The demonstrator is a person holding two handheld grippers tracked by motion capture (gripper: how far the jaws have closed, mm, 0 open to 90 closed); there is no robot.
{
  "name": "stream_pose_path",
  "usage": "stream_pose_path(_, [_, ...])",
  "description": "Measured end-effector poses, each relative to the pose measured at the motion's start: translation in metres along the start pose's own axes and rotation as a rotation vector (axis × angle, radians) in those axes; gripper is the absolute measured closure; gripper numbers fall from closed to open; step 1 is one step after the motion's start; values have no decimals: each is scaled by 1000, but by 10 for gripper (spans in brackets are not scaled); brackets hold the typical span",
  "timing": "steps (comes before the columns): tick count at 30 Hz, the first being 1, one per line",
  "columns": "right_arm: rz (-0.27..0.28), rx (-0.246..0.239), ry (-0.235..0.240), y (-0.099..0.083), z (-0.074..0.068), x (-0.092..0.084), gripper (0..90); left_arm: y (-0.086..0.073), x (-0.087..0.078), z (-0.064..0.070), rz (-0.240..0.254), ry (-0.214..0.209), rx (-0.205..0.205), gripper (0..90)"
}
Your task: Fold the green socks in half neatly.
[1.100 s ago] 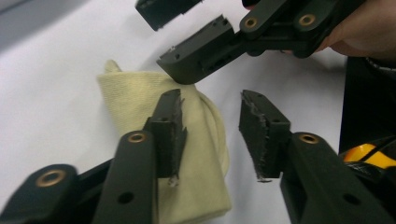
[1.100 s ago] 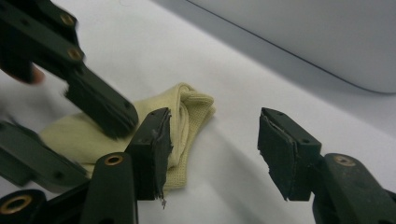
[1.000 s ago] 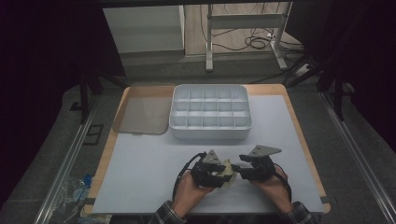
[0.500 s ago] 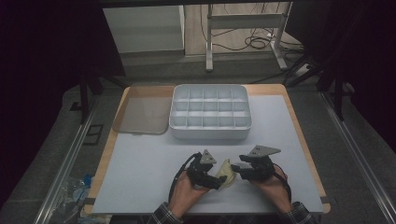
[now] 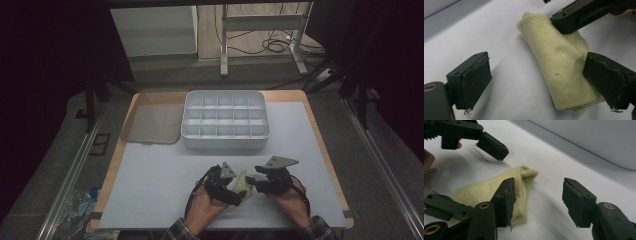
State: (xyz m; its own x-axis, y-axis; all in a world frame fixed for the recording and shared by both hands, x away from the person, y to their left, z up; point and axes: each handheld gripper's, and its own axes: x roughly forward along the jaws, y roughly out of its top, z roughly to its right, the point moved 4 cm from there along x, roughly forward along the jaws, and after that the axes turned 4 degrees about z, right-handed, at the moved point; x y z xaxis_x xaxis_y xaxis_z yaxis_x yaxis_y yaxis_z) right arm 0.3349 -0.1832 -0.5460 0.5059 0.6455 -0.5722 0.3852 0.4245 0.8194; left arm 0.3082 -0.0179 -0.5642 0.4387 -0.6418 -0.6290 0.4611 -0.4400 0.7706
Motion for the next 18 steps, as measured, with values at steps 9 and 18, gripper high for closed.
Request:
stream_pose_path(9, [-12,-6,-8,-4,1,2,477,2,-11,-3,12,14,8,64])
stream_pose_path(18, [-24,1,-8,1,0,-1,464,-8,-10,-7,4,31,4,47])
